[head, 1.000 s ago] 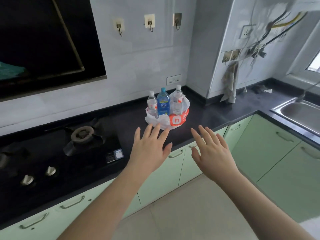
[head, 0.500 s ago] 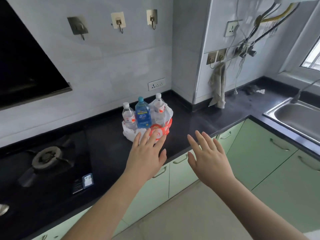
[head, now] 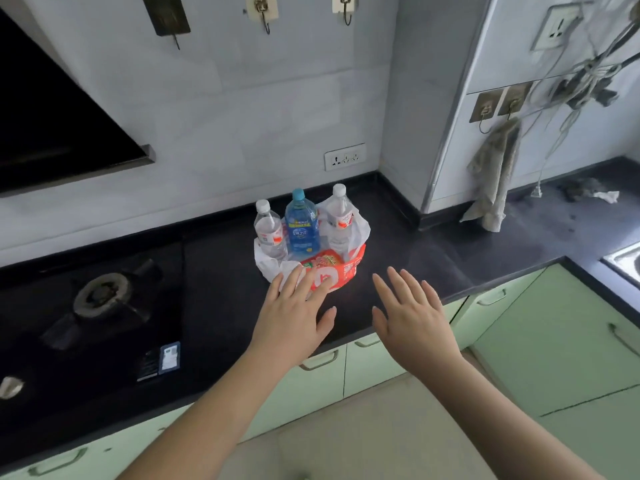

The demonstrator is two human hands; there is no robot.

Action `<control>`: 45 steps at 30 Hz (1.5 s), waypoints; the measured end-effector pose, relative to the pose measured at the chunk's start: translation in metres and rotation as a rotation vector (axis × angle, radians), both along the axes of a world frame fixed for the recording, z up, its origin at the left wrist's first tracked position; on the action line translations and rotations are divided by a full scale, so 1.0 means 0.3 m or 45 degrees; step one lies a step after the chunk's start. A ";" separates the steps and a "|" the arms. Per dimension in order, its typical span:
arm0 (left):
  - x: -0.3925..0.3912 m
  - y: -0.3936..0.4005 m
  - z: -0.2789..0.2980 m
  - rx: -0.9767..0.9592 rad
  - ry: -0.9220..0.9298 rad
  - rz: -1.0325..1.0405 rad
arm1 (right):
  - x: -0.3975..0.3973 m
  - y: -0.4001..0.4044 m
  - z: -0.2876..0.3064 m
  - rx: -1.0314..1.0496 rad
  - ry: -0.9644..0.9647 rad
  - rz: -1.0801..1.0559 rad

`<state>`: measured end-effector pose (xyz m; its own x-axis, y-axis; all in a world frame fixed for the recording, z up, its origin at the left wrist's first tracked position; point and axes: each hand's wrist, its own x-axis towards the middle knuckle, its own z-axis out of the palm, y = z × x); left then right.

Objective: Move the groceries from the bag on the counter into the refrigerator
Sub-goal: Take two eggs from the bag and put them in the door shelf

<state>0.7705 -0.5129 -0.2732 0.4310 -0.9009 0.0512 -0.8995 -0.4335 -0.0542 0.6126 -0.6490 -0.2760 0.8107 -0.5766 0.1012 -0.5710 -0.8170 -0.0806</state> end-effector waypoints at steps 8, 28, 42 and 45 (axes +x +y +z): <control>0.211 -0.036 -0.132 0.010 0.118 0.040 | 0.276 -0.087 -0.053 0.084 0.059 0.067; 0.502 -0.229 -0.363 0.028 0.314 0.109 | 0.582 -0.281 -0.263 0.224 0.221 0.225; 0.485 -0.254 -0.401 -0.016 0.570 0.147 | 0.691 -0.484 -0.400 0.559 0.346 0.467; 0.475 -0.258 -0.401 0.013 0.601 0.171 | 0.711 -0.491 -0.412 0.529 0.378 0.553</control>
<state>0.9131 -0.5903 -0.3935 0.5174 -0.8352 -0.1863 -0.7633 -0.5489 0.3408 0.8258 -0.7961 -0.3997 0.9370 -0.1345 -0.3223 -0.2439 -0.9125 -0.3283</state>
